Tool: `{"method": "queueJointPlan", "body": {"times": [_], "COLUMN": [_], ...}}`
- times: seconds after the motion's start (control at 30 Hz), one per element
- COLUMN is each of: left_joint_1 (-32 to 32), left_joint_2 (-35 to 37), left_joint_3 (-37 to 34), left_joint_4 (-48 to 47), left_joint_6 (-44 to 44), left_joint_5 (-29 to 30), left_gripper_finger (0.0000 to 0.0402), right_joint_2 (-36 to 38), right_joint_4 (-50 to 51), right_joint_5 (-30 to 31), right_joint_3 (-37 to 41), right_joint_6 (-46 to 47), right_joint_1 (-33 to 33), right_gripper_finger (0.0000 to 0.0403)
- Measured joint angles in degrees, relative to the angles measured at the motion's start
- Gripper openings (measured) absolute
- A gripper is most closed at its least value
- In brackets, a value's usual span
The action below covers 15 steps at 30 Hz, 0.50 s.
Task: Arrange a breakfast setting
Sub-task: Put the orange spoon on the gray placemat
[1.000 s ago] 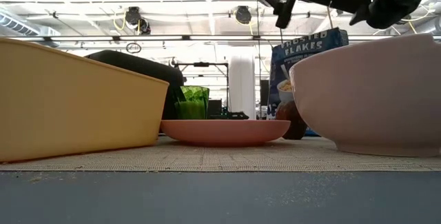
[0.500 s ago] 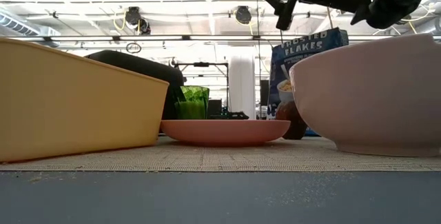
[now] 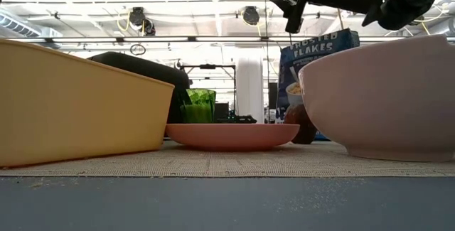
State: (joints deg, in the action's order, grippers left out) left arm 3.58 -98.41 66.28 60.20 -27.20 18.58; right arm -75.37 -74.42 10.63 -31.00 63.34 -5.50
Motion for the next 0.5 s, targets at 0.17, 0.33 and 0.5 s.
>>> {"method": "queueJointPlan", "body": {"times": [0.17,0.33,0.5], "left_joint_1": [0.9,0.9,0.4], "left_joint_2": [0.1,0.1,0.1], "left_joint_3": [0.0,0.0,0.0], "left_joint_4": [0.6,0.6,1.1], "left_joint_6": [-5.6,-8.5,-9.8], "left_joint_5": [4.0,4.6,4.6], "left_gripper_finger": [0.001,0.001,0.001], "right_joint_2": [0.0,0.0,0.0], "right_joint_4": [-0.1,-0.6,-0.6], "right_joint_5": [0.1,2.4,3.1], "right_joint_3": [0.0,0.0,0.0], "right_joint_6": [0.7,2.5,4.7], "right_joint_1": [0.0,0.0,0.0], "right_gripper_finger": [0.0297,0.0297,0.0297]}}
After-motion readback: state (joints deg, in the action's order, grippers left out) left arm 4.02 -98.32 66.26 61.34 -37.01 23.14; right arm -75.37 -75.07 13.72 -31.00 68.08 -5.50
